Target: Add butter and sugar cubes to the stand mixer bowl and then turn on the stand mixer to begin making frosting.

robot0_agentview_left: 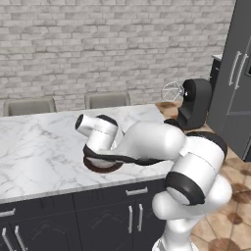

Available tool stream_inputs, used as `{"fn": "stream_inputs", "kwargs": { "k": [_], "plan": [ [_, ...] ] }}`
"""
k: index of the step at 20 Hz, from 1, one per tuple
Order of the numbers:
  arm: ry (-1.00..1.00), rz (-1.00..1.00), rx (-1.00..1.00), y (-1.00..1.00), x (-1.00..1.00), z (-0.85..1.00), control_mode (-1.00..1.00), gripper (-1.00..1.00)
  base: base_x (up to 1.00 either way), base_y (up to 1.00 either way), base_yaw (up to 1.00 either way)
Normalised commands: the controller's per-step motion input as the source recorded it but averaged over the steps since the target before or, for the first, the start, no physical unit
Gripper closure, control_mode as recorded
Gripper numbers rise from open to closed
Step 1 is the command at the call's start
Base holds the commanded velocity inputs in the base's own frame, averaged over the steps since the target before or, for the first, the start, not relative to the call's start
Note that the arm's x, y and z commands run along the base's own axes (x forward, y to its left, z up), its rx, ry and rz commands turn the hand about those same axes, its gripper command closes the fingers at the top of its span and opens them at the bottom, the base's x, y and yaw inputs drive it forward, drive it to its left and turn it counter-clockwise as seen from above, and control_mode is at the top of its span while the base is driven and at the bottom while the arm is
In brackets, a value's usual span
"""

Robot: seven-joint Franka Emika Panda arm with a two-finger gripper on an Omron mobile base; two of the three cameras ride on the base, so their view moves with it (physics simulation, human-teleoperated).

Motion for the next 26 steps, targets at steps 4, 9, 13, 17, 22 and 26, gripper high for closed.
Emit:
{"fn": "stream_inputs", "kwargs": {
  "k": [4,9,13,17,22,26],
  "plan": [
    [0.08,0.0,-0.04,-0.24,0.07,-0.15,-1.0,-1.0,0.0,0.0,0.0],
    [0.07,0.0,-0.04,-0.23,0.0,-0.19,-1.0,-1.0,0.0,0.0,0.0],
    [0.05,0.0,-0.02,-0.09,0.02,-0.17,-1.0,-1.0,0.0,0.0,0.0],
    [0.06,0.0,0.0,0.0,0.14,-0.16,-1.0,-1.0,0.0,0.0,0.0],
    [0.08,0.0,0.0,0.0,0.19,-0.15,-1.0,-1.0,0.0,0.0,0.0],
    [0.08,0.0,0.0,0.0,0.16,-0.18,-1.0,-1.0,0.0,0.0,0.0]
  ]
}}
